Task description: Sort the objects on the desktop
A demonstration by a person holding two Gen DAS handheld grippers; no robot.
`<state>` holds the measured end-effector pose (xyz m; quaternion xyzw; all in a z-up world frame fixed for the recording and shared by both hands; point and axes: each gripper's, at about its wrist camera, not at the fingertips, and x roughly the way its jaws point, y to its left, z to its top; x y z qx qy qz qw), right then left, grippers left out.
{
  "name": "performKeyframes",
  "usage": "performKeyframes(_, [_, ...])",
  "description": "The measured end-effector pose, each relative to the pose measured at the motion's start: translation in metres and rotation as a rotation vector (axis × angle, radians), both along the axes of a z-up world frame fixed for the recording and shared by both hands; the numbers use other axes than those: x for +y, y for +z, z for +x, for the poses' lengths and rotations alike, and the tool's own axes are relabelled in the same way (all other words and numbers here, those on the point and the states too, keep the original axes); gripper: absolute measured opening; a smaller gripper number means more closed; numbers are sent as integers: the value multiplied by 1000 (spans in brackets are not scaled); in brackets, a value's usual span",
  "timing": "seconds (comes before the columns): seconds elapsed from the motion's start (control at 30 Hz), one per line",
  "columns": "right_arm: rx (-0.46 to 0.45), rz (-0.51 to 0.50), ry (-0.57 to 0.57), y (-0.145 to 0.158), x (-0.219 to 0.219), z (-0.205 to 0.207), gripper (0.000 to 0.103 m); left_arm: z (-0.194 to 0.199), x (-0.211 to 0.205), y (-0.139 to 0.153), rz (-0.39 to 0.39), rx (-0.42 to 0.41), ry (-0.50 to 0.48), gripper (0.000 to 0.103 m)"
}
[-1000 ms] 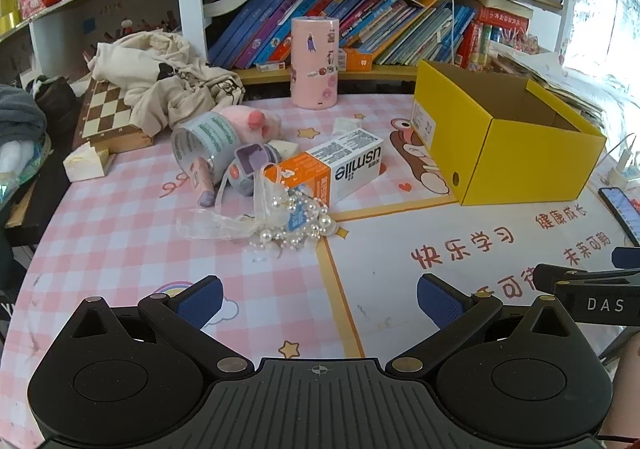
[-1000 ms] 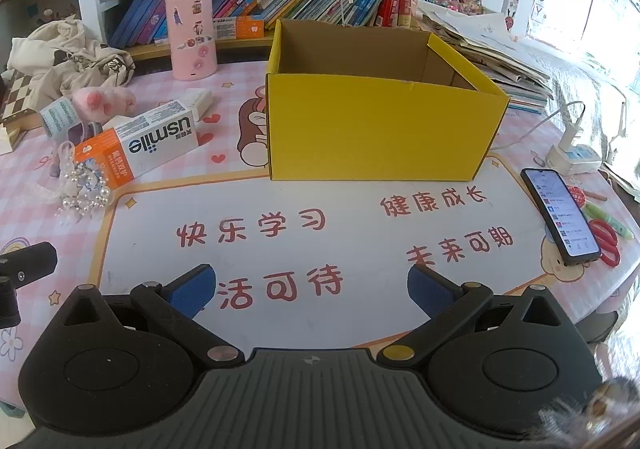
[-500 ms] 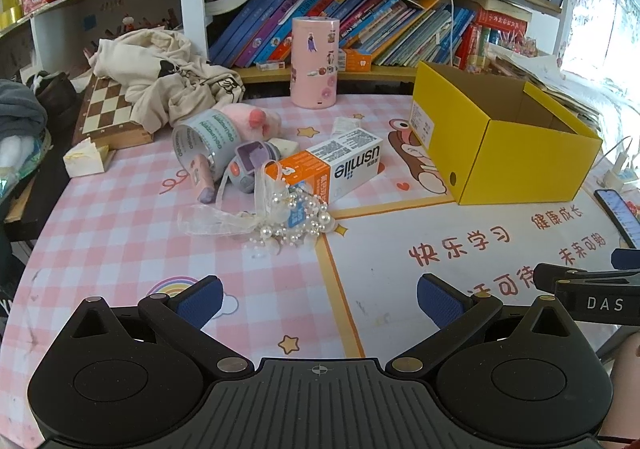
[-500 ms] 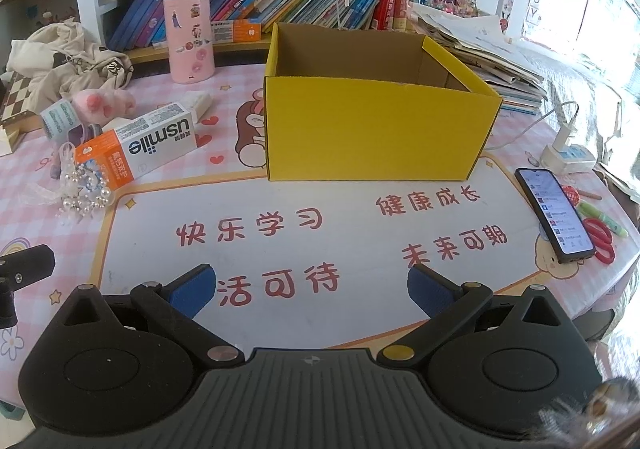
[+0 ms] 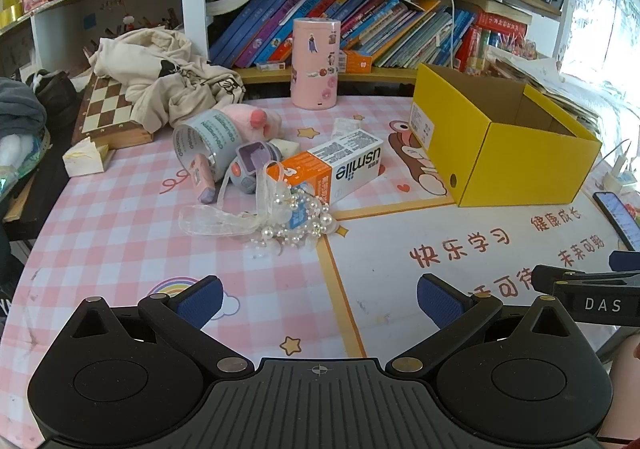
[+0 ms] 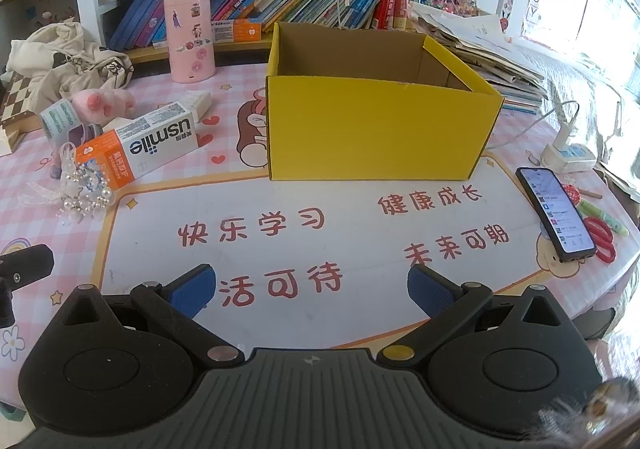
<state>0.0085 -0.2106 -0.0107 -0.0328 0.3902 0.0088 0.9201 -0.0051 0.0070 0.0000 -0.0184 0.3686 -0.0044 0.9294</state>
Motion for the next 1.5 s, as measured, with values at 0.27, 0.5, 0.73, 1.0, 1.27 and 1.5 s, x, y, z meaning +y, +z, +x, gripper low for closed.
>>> performKeyframes(0.27, [6,-2,1,-2,1,2,103,2,3,0,-11,5,-2,103])
performKeyframes(0.5, [13,-4,3,-2,3,4,103,5,5,-1,-18,12,-8,103])
performKeyframes(0.73, [19,-6,2,-3,5,6,103,7,7,-3,-25,26,-10,103])
performKeyframes(1.0, [31,-7,8,-6,8,9,103,8,9,-5,-40,43,-23,103])
performKeyframes(1.27, [35,-6,11,-8,8,11,103,11,13,-9,-82,62,-29,103])
performKeyframes(1.5, [33,-8,23,-8,11,12,103,11,14,-9,-92,50,-38,103])
